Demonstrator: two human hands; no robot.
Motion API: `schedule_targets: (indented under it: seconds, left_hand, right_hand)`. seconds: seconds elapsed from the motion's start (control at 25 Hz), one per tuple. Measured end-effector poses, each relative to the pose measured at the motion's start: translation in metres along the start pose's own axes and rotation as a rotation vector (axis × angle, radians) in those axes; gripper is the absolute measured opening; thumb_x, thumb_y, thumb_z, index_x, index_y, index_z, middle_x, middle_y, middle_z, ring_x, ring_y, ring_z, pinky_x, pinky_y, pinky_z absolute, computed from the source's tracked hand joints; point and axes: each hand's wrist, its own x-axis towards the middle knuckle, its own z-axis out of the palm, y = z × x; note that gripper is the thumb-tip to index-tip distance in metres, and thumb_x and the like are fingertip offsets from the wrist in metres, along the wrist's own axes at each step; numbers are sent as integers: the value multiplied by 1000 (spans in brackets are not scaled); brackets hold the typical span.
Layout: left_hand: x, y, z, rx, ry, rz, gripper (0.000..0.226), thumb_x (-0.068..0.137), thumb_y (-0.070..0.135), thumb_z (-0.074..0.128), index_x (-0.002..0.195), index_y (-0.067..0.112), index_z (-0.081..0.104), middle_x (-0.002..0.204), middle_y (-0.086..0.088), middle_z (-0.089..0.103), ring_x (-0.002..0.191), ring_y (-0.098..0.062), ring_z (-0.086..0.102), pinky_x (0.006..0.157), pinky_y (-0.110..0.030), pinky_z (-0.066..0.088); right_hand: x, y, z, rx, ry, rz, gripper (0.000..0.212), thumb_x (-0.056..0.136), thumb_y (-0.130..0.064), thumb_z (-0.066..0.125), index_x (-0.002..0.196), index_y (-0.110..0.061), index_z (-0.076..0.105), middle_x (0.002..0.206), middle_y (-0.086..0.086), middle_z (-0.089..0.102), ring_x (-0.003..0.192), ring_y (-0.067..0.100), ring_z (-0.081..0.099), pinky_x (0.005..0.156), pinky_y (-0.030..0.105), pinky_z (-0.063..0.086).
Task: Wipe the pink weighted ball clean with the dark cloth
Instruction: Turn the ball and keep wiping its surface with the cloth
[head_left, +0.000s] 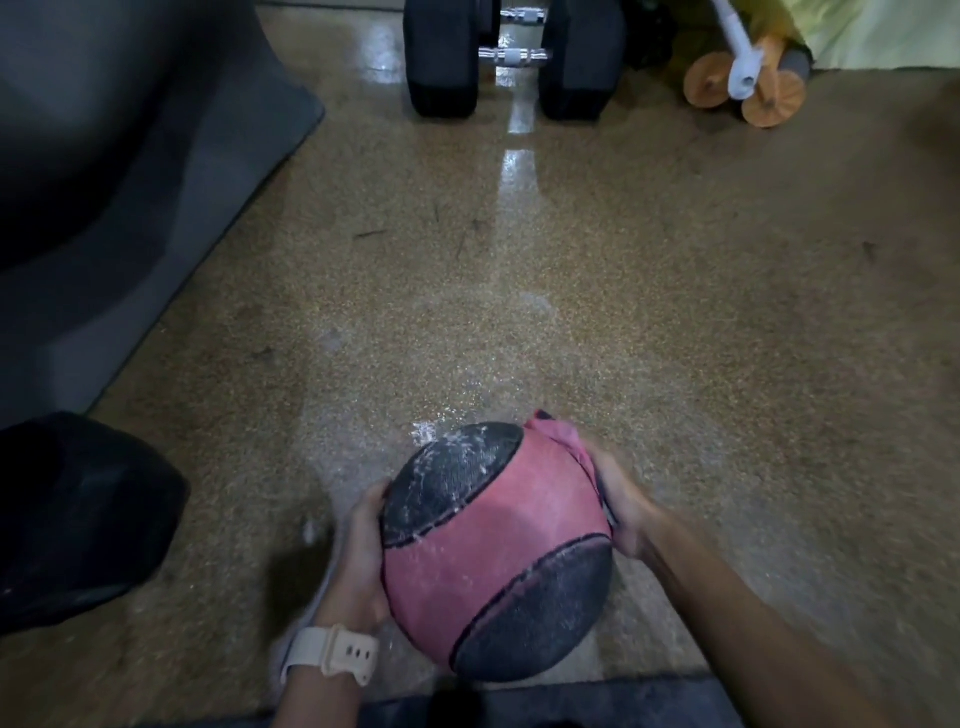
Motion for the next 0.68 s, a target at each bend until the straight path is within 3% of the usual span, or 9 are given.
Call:
schedule_targets:
  seconds: [0.12, 0.24, 0.32, 0.44, 0.52, 0.6, 0.68]
  left_hand:
    - [9, 9, 2, 108, -8, 81, 42, 101, 37, 46, 103, 10, 78, 95, -15, 79, 79, -26, 77, 70, -32, 60]
    - [22, 30, 7, 330, -19, 345, 43, 93, 53, 55, 123, 29, 73, 127, -6, 73, 118, -27, 69, 104, -51, 52]
    - [23, 39, 12, 477, 72, 476, 44, 83, 60, 59, 121, 43, 72, 134, 9, 69, 129, -17, 61, 114, -49, 44]
    - [13, 39, 31, 766, 189, 640, 43, 98, 49, 50, 134, 30, 66, 145, 8, 60, 139, -17, 52, 120, -40, 36]
    - [1, 31, 50, 997, 249, 726, 53, 97, 52, 41, 141, 30, 59, 153, 6, 53, 145, -22, 44, 121, -46, 33]
    - [-10, 23, 61, 1135, 324, 802, 61, 89, 58, 36, 141, 36, 58, 155, 9, 50, 145, -26, 42, 117, -53, 35]
    - [-11, 18, 64, 1183, 352, 829, 61, 88, 60, 34, 139, 38, 59, 152, 10, 52, 142, -26, 45, 114, -55, 38]
  right_hand:
    - [4, 7, 0, 185, 3, -101, 34, 82, -41, 55, 101, -21, 75, 107, 3, 73, 101, 19, 68, 82, 29, 50]
    - [15, 16, 2, 246, 84, -155, 38, 97, -38, 40, 101, -25, 76, 113, 3, 72, 111, 23, 64, 94, 39, 47]
    - [17, 16, 9, 255, 119, -187, 43, 100, -39, 35, 102, -21, 75, 110, 5, 72, 110, 26, 64, 93, 40, 48]
    - [6, 12, 21, 287, 210, -224, 39, 101, -33, 36, 101, -12, 69, 89, 1, 74, 86, 13, 69, 72, 24, 54]
    - [-13, 20, 34, 76, 382, -334, 33, 101, -32, 38, 95, -18, 67, 78, -7, 71, 75, 8, 68, 63, 20, 51]
    - [-23, 29, 41, -221, 483, -504, 33, 98, -38, 36, 112, -27, 64, 93, -8, 68, 91, 10, 64, 76, 26, 49]
    - [-15, 11, 39, -408, 464, -508, 33, 100, -42, 36, 124, -37, 57, 98, -14, 61, 92, 0, 57, 82, 20, 44]
